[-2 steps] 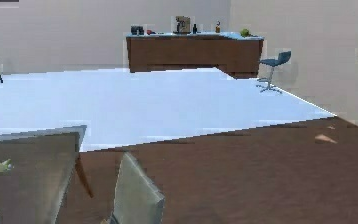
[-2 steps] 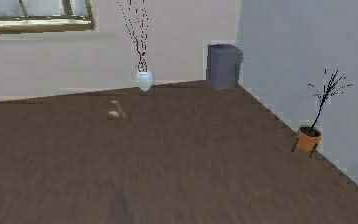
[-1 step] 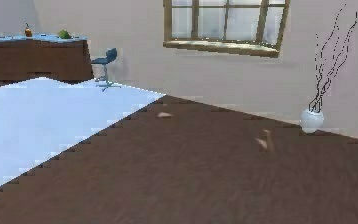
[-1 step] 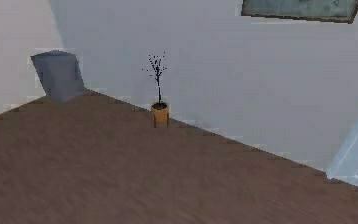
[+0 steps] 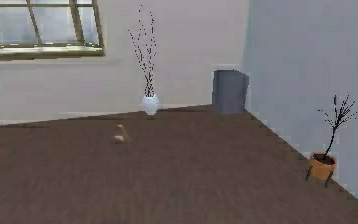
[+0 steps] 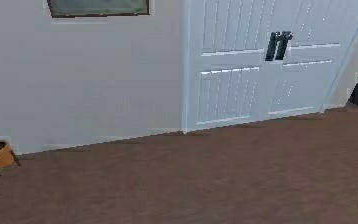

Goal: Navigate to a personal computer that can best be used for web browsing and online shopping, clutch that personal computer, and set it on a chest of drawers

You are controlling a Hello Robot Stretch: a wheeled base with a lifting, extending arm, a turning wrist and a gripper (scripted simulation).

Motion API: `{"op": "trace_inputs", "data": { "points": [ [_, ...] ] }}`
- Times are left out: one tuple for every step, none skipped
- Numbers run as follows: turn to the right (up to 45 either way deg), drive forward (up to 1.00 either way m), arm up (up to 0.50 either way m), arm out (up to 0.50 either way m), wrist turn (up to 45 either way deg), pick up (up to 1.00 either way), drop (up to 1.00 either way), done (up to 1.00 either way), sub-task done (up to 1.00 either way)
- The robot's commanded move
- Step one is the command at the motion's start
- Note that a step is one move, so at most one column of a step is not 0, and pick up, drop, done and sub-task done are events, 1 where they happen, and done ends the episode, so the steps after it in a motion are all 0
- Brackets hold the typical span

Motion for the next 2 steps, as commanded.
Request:
{"op": "trace_inputs", "data": {
  "points": [
    [45.0,0.0,0.0,0.0,0.0,0.0,0.0,0.0,0.0],
    [24.0,0.0,0.0,0.0,0.0,0.0,0.0,0.0,0.0]
  ]
}}
